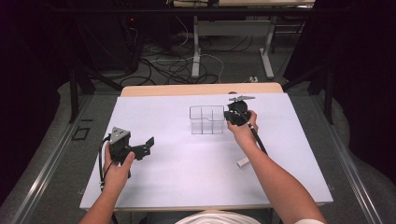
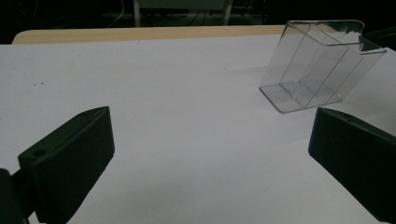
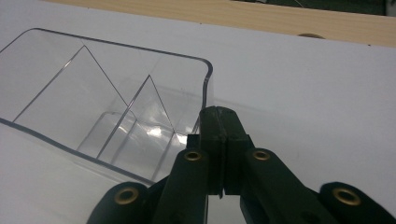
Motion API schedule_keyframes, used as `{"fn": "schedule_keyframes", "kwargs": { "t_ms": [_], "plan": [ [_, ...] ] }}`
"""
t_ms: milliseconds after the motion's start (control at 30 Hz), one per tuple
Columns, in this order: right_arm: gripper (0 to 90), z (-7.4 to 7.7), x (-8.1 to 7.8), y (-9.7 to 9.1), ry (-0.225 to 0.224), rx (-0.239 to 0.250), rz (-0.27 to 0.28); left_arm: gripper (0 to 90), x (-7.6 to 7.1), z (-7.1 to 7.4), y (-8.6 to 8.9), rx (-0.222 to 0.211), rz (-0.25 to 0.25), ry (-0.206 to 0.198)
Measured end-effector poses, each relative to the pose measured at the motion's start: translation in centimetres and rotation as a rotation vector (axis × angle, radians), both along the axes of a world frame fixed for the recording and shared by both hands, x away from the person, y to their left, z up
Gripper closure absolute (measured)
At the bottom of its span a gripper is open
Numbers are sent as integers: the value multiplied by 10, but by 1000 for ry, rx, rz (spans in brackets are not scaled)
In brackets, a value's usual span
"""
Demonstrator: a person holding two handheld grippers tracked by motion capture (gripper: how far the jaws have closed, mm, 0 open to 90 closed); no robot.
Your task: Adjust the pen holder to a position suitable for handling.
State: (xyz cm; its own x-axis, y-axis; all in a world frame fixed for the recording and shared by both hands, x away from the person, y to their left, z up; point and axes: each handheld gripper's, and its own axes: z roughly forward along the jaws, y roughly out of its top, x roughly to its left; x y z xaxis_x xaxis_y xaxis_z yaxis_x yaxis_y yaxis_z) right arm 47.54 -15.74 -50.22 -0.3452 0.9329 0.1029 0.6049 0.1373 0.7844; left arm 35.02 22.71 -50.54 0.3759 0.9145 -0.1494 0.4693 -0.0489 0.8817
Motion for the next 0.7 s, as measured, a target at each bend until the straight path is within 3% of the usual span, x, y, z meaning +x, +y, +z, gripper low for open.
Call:
{"fn": "schedule_keyframes", "kwargs": {
  "t_ms": [700],
  "plan": [
    [900, -2, -1, 11, 10, 34, 11, 4, 2, -1, 0, -1, 1, 0]
  ]
}}
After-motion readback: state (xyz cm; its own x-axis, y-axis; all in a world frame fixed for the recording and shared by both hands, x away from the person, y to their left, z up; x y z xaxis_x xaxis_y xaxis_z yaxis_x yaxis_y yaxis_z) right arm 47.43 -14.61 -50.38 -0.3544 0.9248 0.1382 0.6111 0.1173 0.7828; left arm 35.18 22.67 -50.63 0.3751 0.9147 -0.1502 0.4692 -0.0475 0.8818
